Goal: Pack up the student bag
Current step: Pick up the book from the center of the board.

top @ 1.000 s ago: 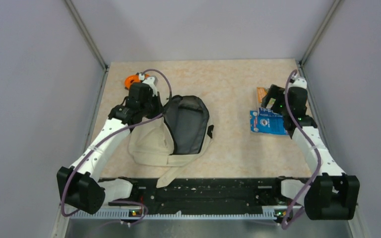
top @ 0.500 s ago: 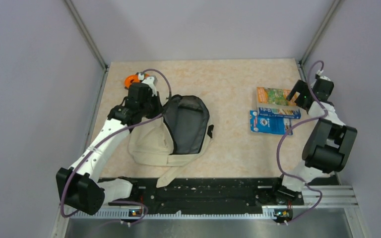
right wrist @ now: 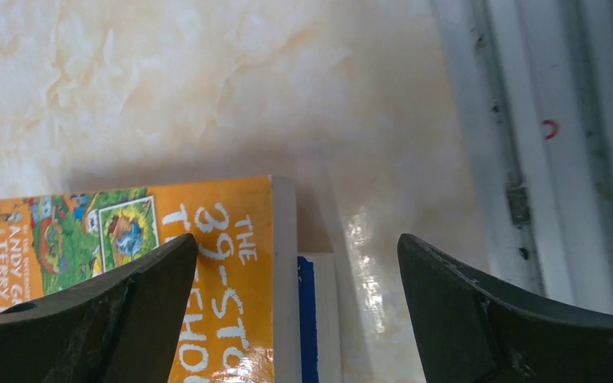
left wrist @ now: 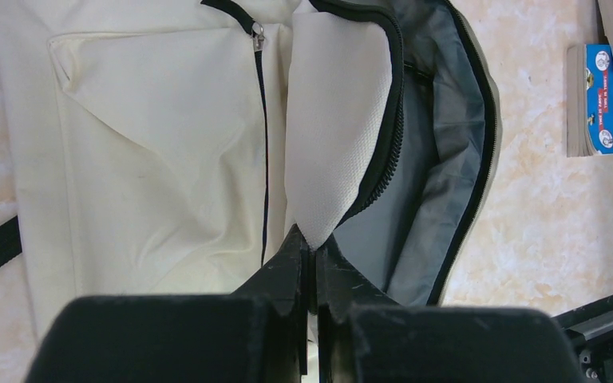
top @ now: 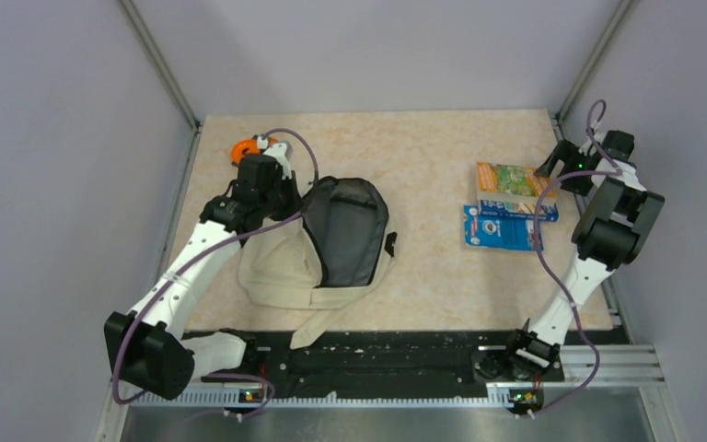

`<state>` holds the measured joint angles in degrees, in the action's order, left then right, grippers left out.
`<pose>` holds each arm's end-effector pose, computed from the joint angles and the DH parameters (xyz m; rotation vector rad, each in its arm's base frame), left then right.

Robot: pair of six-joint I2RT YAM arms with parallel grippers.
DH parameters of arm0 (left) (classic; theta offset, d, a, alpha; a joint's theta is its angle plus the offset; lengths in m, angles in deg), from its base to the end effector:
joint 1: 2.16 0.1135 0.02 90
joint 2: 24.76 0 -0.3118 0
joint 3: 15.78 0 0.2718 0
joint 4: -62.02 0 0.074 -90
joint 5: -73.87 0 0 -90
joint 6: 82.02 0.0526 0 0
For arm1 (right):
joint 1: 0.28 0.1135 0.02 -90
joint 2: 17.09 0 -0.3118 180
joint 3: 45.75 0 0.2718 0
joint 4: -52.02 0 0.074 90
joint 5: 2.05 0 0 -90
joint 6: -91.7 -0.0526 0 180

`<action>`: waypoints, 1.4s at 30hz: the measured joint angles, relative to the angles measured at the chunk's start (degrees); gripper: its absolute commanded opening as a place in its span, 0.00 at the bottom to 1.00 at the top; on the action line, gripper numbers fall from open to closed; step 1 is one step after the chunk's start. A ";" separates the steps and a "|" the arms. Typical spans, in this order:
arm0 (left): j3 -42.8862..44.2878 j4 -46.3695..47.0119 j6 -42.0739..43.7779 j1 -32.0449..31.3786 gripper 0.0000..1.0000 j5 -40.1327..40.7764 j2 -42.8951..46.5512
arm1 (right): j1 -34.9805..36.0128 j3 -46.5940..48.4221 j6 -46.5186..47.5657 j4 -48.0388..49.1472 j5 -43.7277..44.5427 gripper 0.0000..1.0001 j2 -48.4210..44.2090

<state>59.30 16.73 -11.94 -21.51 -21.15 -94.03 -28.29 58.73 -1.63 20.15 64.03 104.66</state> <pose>0.2604 -0.0963 0.3523 0.0361 2.2985 -0.4593 0.4722 -0.2270 0.2056 0.4555 2.3092 0.2988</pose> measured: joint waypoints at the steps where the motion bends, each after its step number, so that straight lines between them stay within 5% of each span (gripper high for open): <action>1: 0.00 0.00 0.11 0.02 0.00 -0.02 0.00 | -0.28 0.02 0.13 -1.09 -1.46 0.92 0.87; 18: 0.00 0.00 0.17 0.09 0.00 0.15 0.00 | -0.68 11.47 0.37 -7.93 -18.27 0.74 10.56; 23: 0.00 0.00 0.20 0.09 0.00 0.17 -0.02 | -0.68 12.98 -0.26 -8.15 -20.48 0.59 12.24; 35: 0.00 0.00 0.39 0.09 0.00 1.22 -0.63 | -0.68 9.84 -9.66 -4.02 -25.66 0.03 10.97; 42: 0.00 0.00 0.42 0.09 0.00 1.44 -0.63 | -0.61 2.25 -14.51 2.49 -25.18 0.00 2.51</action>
<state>59.30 16.73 -11.52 -21.42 -19.70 -94.67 -28.91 60.98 -16.14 22.64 38.85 107.17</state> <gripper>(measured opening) 0.026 0.175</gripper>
